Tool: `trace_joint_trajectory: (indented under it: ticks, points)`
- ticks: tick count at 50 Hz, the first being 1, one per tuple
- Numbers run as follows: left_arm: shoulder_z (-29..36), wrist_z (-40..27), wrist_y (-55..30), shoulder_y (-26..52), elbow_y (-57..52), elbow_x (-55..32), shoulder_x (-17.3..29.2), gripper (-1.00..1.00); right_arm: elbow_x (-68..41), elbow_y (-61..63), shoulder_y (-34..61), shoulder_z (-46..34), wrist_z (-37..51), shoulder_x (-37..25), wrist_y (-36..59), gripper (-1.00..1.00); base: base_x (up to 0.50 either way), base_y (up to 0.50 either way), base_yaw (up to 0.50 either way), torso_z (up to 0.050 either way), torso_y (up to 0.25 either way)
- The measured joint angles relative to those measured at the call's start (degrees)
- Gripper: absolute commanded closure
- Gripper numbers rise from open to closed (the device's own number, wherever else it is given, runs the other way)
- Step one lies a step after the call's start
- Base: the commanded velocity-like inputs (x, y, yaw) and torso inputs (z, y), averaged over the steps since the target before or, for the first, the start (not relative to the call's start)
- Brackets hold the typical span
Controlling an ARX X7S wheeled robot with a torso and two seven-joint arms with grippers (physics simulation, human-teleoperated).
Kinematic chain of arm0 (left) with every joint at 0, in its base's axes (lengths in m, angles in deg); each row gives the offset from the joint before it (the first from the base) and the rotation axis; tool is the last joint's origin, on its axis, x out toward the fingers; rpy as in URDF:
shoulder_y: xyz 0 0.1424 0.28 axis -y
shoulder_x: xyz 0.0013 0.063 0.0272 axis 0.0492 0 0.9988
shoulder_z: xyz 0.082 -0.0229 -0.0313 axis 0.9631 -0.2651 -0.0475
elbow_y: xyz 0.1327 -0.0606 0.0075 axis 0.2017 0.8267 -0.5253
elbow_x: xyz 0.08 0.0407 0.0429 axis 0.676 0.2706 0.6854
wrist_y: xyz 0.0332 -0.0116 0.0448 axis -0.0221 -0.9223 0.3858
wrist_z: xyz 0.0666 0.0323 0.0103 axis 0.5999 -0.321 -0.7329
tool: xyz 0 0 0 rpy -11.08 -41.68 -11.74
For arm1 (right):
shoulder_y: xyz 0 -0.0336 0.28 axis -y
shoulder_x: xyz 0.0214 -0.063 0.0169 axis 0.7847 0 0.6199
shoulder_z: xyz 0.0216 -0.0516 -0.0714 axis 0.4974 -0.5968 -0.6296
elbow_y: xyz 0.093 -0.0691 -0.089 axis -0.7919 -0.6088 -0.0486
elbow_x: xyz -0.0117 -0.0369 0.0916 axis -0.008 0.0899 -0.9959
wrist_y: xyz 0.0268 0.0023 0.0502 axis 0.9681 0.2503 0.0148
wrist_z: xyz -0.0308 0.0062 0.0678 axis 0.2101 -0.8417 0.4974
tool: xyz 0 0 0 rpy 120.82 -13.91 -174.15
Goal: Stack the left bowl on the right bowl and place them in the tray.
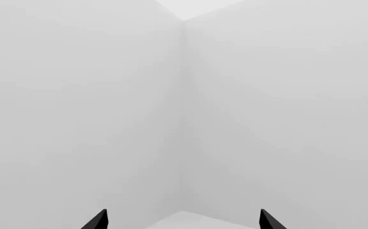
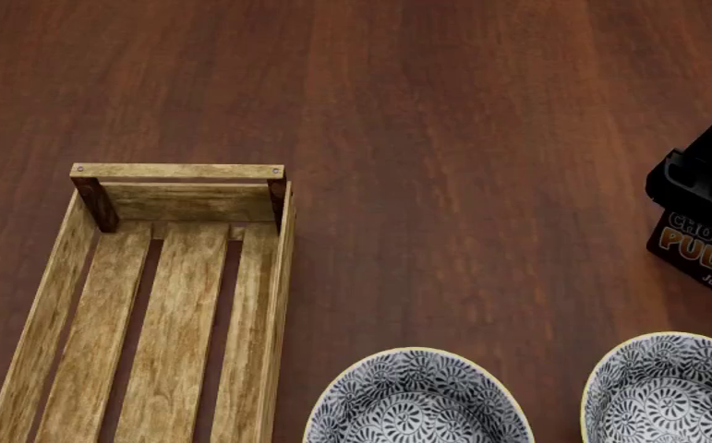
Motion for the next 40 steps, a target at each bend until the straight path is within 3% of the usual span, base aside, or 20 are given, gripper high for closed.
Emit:
trace_joint_trajectory:
  ticks: [8,25,33,40]
  points:
    - [-6.2,2.8,-1.7,-1.8,0.0,-1.6,-3.5,-1.0,-3.5,-0.8,3.0,-0.1,-3.0,-3.4,2.8,-1.0,0.0,0.0,0.0,0.0,0.0]
    - [-17.4,8.3,-5.0,-3.0,0.0,-5.5,-10.9,-1.0,-18.4,-4.3,14.5,1.3,-16.8,-20.2,14.4,-1.0,0.0,0.0,0.0,0.0,0.0]
    - [-18.7,9.3,-5.0,-3.2,0.0,-5.6,-12.8,-1.0,-23.3,-6.0,20.8,-3.3,-25.2,-27.3,18.3,-1.0,0.0,0.0,0.0,0.0,0.0]
    - [-18.2,9.5,-4.3,-3.2,0.0,-4.8,-13.6,-1.0,-20.9,-7.7,25.8,-13.5,-33.8,-30.6,17.3,-1.0,0.0,0.0,0.0,0.0,0.0]
